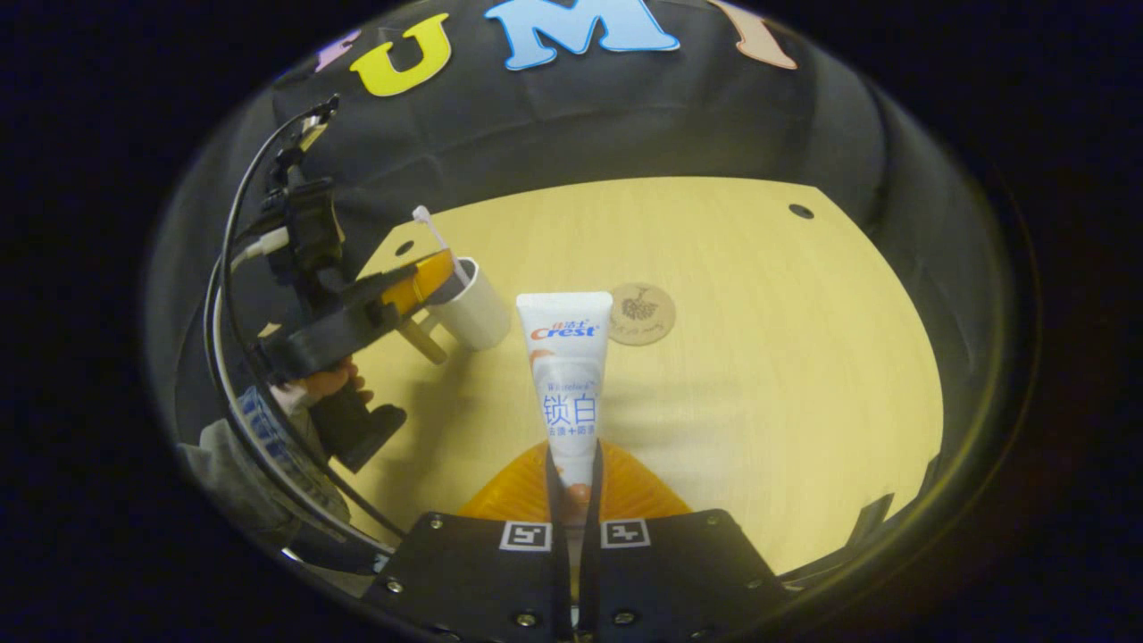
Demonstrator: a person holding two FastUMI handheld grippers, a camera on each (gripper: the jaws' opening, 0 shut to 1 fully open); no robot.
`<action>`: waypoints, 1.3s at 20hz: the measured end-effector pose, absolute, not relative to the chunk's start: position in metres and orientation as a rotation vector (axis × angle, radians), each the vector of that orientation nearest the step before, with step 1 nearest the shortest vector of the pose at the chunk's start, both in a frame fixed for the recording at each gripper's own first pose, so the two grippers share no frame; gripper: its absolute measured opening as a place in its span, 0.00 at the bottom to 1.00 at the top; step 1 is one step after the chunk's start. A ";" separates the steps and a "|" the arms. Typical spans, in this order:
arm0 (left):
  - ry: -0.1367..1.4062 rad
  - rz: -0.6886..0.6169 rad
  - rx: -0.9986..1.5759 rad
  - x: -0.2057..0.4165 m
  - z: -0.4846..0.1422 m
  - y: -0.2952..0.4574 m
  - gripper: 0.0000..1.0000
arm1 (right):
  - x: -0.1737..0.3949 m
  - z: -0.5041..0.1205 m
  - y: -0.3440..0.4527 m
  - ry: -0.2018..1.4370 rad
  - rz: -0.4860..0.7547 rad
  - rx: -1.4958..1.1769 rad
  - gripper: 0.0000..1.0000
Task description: Put the toothbrush and toothpaste on the desktop into the cup, then pick up the cup and place it on the coaster on the desktop.
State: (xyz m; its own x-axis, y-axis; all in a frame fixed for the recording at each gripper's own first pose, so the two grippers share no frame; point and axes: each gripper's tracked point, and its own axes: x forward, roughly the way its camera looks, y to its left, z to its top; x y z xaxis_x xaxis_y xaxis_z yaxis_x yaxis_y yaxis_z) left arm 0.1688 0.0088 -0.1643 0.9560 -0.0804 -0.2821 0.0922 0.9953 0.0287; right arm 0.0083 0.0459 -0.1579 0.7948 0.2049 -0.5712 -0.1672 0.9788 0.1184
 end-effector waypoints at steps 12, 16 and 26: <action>0.351 -0.071 0.056 0.083 -0.173 0.052 0.12 | 0.083 -0.085 0.126 0.451 0.314 0.209 0.05; 0.376 -0.045 0.065 0.057 -0.178 0.085 0.12 | 0.109 -0.074 0.147 0.426 0.325 0.271 0.06; 0.444 0.091 0.053 -0.006 -0.195 0.181 0.12 | 0.165 -0.075 0.187 0.414 0.308 0.319 0.05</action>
State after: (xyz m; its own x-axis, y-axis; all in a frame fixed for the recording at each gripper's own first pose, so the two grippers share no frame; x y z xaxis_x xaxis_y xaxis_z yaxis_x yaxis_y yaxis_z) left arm -0.0060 0.1813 -0.1951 0.8990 0.0994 -0.4264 -0.0762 0.9945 0.0712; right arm 0.1645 0.1865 -0.0753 0.8711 0.3532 -0.3411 -0.2253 0.9048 0.3614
